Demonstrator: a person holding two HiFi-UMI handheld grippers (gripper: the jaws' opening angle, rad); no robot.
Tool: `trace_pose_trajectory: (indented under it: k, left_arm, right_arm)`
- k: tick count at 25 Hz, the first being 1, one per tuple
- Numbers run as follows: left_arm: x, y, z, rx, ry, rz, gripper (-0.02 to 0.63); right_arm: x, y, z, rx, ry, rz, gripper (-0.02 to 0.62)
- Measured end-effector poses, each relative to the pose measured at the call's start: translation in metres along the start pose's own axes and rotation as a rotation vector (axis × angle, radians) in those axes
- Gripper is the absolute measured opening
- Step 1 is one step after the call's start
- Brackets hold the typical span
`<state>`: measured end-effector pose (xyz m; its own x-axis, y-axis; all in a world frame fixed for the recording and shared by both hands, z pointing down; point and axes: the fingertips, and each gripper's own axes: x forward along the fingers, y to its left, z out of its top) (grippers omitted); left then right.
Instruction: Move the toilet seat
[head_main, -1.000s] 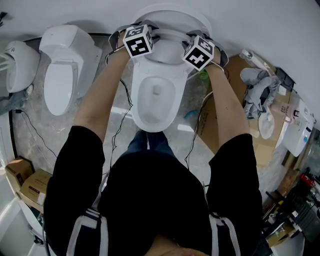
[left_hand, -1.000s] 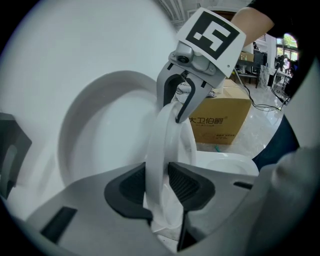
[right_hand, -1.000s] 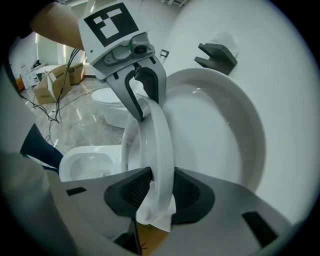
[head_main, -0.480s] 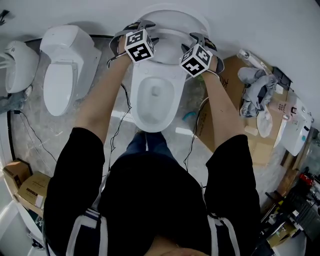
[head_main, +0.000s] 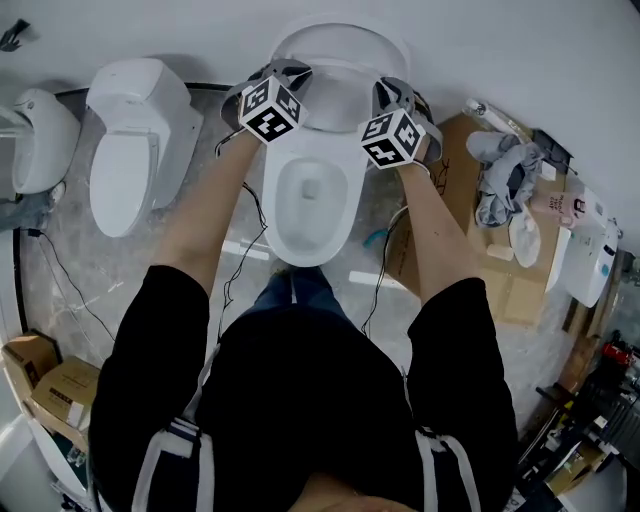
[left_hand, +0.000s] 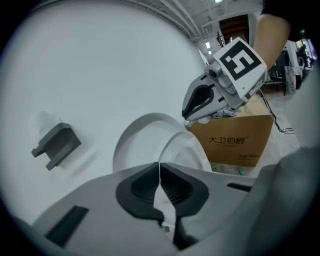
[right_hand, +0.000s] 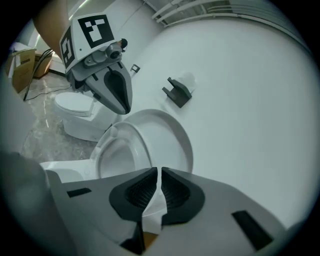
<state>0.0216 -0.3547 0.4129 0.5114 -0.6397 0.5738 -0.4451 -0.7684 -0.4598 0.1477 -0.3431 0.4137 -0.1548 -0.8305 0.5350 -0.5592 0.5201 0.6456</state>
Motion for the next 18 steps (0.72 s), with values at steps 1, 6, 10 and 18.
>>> trace_pose_trajectory:
  k: [1, 6, 10, 18]
  left_arm:
    - [-0.006, -0.003, 0.003, 0.003, -0.008, 0.002, 0.01]
    - [-0.046, -0.023, 0.015, 0.038, -0.037, 0.017, 0.008]
    - [-0.079, -0.039, 0.022, 0.021, -0.077, 0.032, 0.007]
    - [-0.143, -0.061, 0.039, -0.073, -0.201, 0.09, 0.006]
  right_arm:
    - [-0.008, 0.0, 0.002, 0.012, -0.005, -0.011, 0.039]
    - [-0.05, 0.006, 0.014, 0.098, -0.027, -0.047, 0.025]
    - [-0.085, 0.012, 0.02, 0.181, -0.051, -0.093, 0.025]
    - [-0.149, 0.031, 0.046, 0.259, -0.13, -0.183, 0.023]
